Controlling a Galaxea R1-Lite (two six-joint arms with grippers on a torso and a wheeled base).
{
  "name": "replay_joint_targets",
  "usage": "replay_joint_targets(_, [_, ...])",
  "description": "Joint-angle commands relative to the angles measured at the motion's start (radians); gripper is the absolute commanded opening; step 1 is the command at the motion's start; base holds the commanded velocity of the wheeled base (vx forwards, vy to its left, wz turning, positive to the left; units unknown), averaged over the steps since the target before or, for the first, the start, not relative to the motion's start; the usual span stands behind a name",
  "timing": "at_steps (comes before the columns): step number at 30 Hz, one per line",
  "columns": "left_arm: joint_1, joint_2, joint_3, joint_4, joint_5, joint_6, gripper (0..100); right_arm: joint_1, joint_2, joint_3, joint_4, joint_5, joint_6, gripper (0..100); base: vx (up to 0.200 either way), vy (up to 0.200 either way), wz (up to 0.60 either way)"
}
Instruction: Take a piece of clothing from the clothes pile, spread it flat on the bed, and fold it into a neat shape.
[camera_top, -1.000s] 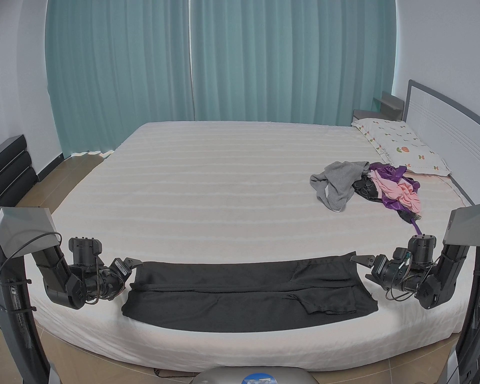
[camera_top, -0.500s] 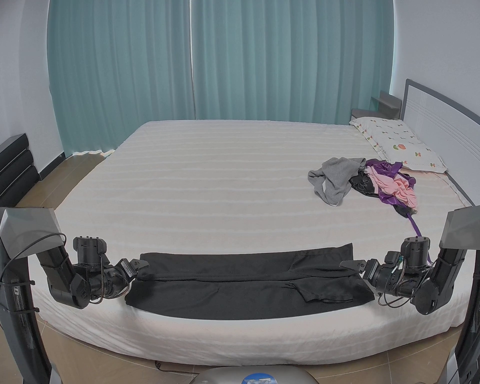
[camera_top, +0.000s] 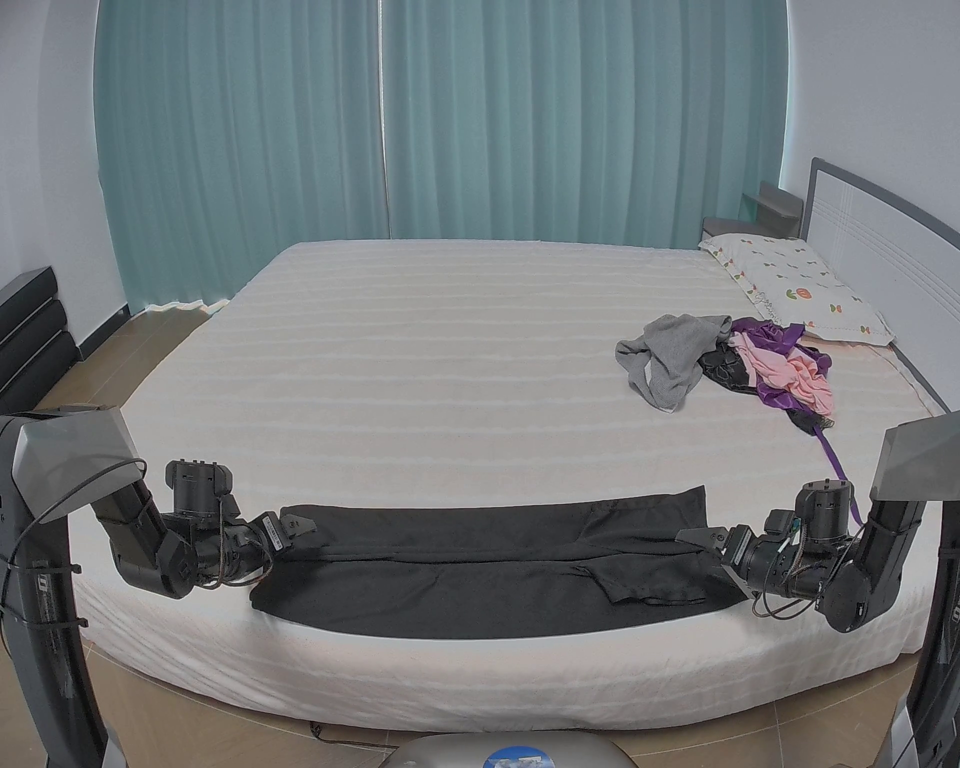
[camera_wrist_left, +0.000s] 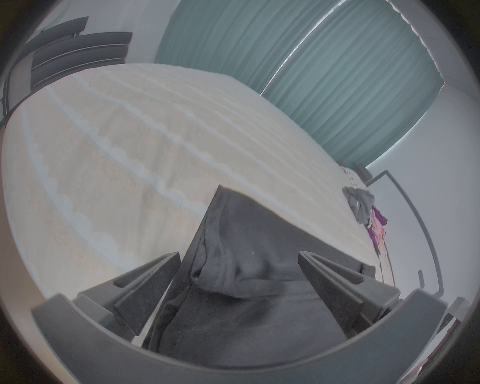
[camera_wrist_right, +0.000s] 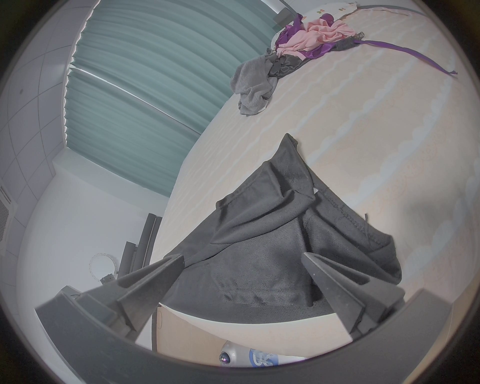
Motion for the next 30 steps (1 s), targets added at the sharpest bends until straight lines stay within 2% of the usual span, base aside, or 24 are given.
replay_joint_targets(1, [-0.022,0.021,-0.011,0.018,0.001,0.016,100,0.0,0.006,0.0,-0.002,0.0,0.0,100,0.0,0.0,0.0])
replay_joint_targets(14, [-0.028,0.052,-0.046,0.011,0.042,0.022,100,0.0,0.005,-0.008,-0.001,0.0,0.0,100,0.0,0.0,0.0])
replay_joint_targets(19, [-0.029,0.075,-0.036,0.007,0.071,0.108,100,0.001,0.006,-0.008,-0.001,0.0,0.0,100,0.0,0.0,0.0])
replay_joint_targets(26, [-0.048,0.075,-0.034,0.007,0.101,0.109,100,0.0,0.008,-0.008,-0.001,0.0,0.0,100,0.0,0.0,0.0])
replay_joint_targets(27, [-0.048,0.073,-0.031,0.007,0.101,0.109,0,0.0,0.008,-0.008,-0.001,0.0,0.0,100,0.0,0.0,0.0])
replay_joint_targets(30, [-0.049,0.064,-0.02,0.007,0.102,0.106,0,0.0,0.006,-0.008,-0.001,0.0,0.0,100,0.0,0.0,0.0])
